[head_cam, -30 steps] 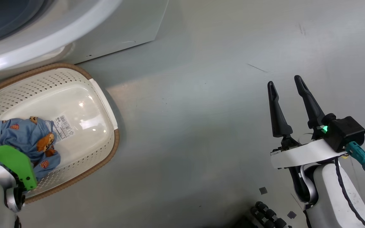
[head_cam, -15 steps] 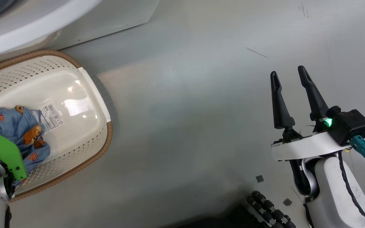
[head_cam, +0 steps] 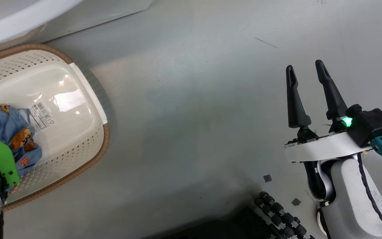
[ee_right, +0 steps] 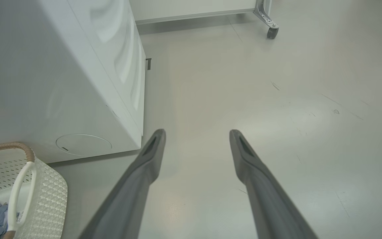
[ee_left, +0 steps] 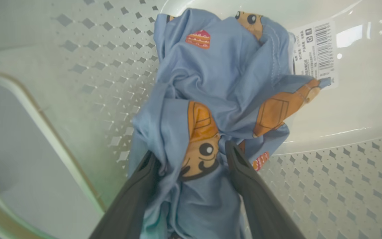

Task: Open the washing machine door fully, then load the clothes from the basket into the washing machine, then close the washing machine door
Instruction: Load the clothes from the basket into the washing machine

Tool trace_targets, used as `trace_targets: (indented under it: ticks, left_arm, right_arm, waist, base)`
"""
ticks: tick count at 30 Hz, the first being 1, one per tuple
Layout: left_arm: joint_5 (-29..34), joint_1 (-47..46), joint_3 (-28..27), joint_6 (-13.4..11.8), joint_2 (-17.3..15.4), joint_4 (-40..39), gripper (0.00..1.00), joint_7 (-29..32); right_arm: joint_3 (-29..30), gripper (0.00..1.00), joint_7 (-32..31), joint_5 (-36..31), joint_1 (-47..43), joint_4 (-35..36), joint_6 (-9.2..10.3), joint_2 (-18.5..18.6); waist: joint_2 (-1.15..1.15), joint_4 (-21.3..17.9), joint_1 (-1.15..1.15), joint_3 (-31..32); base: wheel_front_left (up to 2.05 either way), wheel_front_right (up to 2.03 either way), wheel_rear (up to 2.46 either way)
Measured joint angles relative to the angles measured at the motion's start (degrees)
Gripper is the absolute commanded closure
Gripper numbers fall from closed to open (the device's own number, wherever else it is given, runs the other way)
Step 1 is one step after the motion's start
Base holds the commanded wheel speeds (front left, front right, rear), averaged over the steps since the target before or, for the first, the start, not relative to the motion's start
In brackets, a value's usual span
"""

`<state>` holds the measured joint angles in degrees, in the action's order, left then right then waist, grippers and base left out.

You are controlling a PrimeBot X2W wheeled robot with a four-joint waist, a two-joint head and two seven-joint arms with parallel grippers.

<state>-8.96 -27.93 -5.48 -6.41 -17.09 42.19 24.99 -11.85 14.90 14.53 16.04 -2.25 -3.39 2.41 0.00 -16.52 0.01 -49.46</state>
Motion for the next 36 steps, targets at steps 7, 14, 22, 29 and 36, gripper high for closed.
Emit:
trace_targets:
  ticks: [7,14,22,29,36]
  left_arm:
    - [0.41,-1.15,0.31,-0.01,0.01,1.65,1.0,-0.42]
    - [0.37,-2.41,0.2,-0.01,0.22,3.12,1.0,-1.59]
    - [-0.66,-2.48,-0.21,-0.03,2.99,3.52,1.0,-5.97]
    - [-2.27,-0.88,-0.41,0.0,7.13,2.65,1.0,-12.06]
    - [-5.32,1.63,-1.83,0.92,11.46,0.81,1.0,-18.56]
  right_arm:
    - [0.0,0.0,0.0,0.09,0.09,0.01,0.0,-0.02]
    - [0.29,0.0,0.0,0.09,0.54,-0.04,0.01,-0.04]
    - [0.93,0.0,0.0,0.09,1.14,-0.69,0.05,-0.03]
    - [2.49,0.0,0.0,-0.11,1.12,-2.09,0.0,-0.02]
    - [4.49,0.0,0.0,-1.68,0.97,-3.26,-0.09,-0.01]
  waist:
    - [0.0,-0.14,0.0,-0.43]
    - [0.0,0.05,0.0,-0.38]
    - [0.0,0.84,0.0,1.91]
    - [0.0,2.28,0.0,5.63]
    - [0.0,4.55,0.0,10.48]
  base:
    - [0.0,0.0,0.0]
    - [0.0,0.0,0.0]
    - [0.0,0.0,0.0]
    - [0.0,0.0,0.0]
    - [0.0,0.0,0.0]
